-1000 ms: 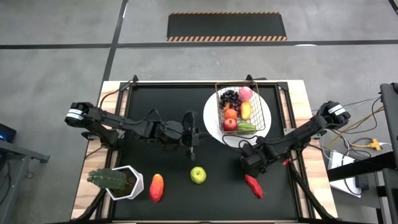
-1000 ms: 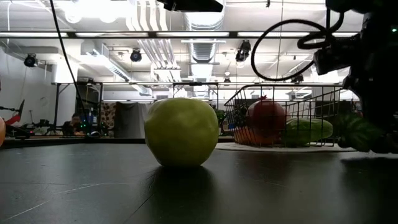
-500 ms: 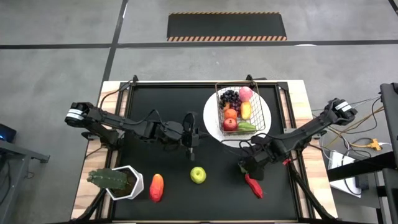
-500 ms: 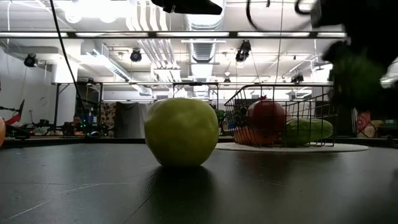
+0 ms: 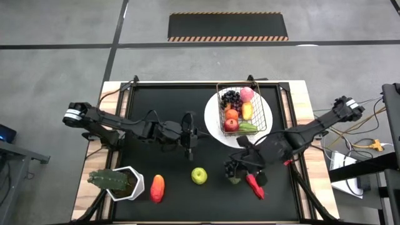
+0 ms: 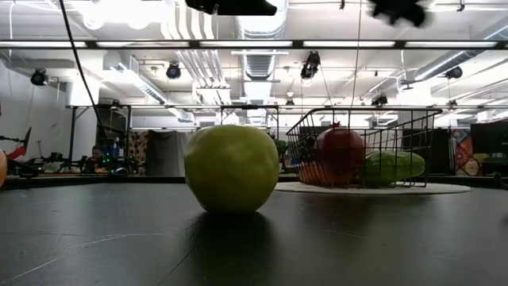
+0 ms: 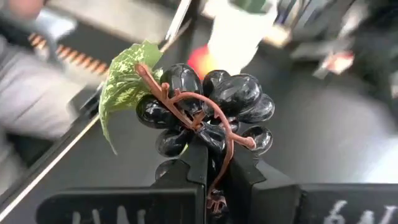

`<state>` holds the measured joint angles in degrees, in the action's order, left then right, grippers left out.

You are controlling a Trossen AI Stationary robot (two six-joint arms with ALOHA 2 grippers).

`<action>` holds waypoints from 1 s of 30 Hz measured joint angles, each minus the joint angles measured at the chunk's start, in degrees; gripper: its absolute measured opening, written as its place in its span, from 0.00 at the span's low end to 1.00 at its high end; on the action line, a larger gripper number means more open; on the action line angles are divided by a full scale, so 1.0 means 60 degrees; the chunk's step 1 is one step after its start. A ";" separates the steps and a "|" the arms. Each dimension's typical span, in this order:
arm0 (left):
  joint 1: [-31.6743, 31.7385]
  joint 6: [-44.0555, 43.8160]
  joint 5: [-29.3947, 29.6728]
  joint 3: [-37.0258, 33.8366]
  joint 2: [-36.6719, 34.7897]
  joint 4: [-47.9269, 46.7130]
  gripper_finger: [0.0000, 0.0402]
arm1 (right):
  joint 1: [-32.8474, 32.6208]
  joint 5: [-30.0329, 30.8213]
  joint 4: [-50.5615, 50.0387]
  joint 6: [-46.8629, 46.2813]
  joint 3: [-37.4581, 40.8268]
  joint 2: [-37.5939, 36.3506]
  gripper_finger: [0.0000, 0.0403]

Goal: Build produce basket
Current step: Put the black grapes into the wire basket

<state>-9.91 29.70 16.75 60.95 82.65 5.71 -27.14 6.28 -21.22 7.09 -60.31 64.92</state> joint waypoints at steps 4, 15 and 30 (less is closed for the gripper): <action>0.0000 0.0117 0.0001 -0.0447 -0.0432 0.0213 0.00 | 0.0451 0.0088 0.2296 0.1065 0.0808 -0.0520 0.04; 0.0000 0.0133 0.0005 -0.2067 -0.1635 0.2327 0.00 | 0.2490 0.0175 0.9429 0.1466 0.3601 -0.0933 0.03; 0.0004 0.0177 0.0001 -0.2729 -0.2258 0.2975 0.00 | 0.4962 0.7943 1.1949 -0.0138 0.5214 0.0115 0.02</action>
<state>-9.89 30.76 16.75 44.58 69.10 23.56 2.63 53.94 50.47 6.26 -29.02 65.61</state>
